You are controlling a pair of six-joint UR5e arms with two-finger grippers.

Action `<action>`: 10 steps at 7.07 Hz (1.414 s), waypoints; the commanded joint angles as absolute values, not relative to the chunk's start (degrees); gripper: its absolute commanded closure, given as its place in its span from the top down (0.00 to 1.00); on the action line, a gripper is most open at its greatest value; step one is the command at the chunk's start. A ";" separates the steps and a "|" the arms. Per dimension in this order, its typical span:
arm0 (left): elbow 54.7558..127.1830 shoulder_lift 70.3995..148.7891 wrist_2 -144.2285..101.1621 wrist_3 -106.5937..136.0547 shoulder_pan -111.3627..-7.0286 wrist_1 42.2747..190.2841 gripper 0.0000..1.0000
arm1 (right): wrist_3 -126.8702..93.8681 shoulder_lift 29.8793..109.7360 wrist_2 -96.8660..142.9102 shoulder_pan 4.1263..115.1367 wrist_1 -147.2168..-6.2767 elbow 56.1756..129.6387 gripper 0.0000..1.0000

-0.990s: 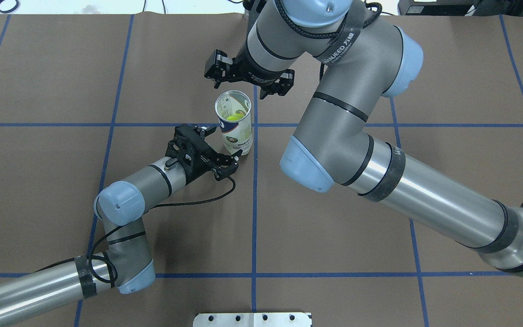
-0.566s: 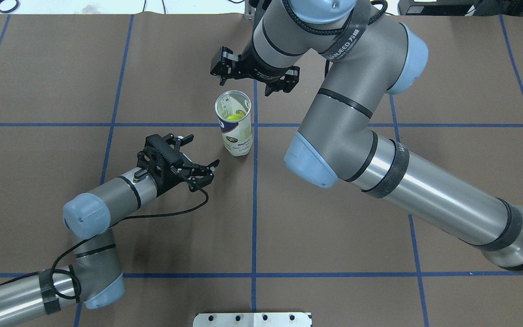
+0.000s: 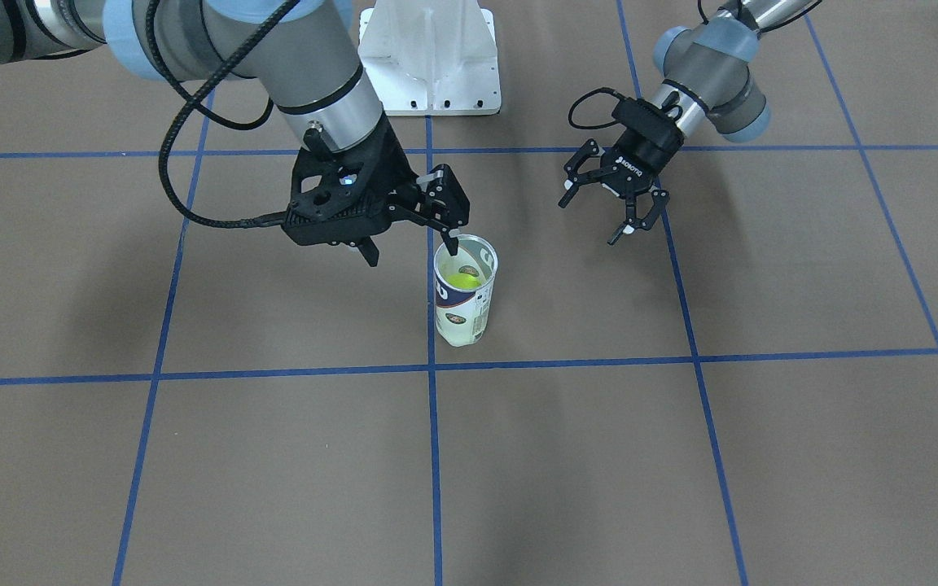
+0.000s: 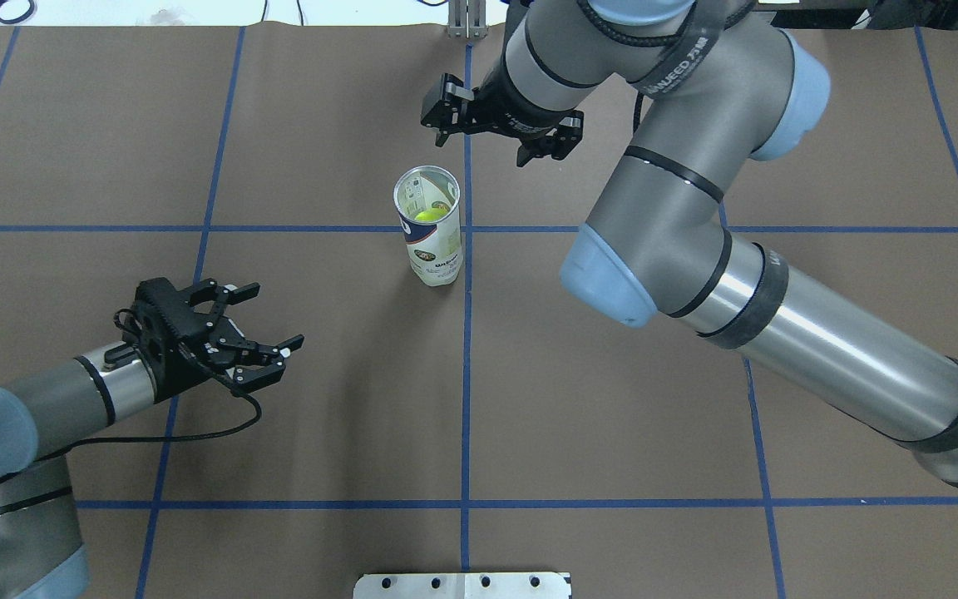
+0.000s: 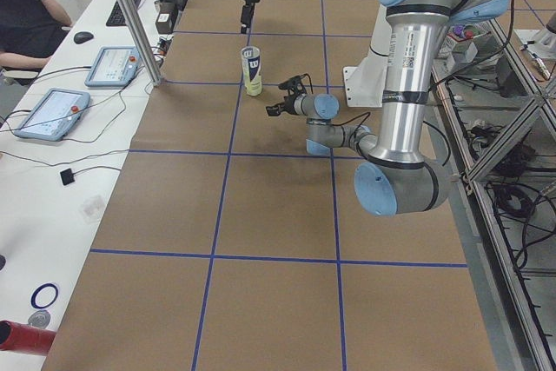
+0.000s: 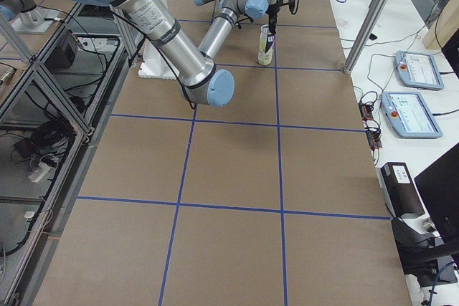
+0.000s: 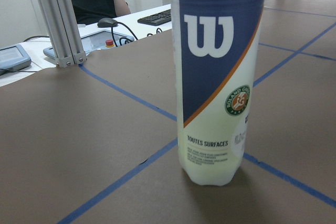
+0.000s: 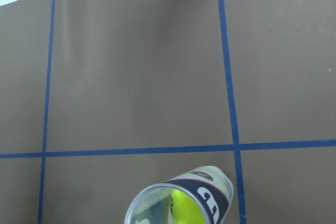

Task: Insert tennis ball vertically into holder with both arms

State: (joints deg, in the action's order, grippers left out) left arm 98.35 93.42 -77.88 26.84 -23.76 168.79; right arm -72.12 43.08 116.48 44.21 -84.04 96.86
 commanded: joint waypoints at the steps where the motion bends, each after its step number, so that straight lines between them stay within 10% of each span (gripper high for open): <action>1: 101.25 90.43 -87.99 29.86 -34.91 159.84 0.99 | -67.09 50.68 121.97 49.63 -84.11 101.41 0.99; 5: 95.66 101.99 -116.76 28.24 -64.98 122.29 1.00 | -46.02 62.81 129.20 61.32 -84.11 101.34 0.99; 10: 83.42 109.56 -119.79 15.39 -74.94 100.03 1.00 | -9.54 73.28 128.69 73.91 -98.93 94.75 0.99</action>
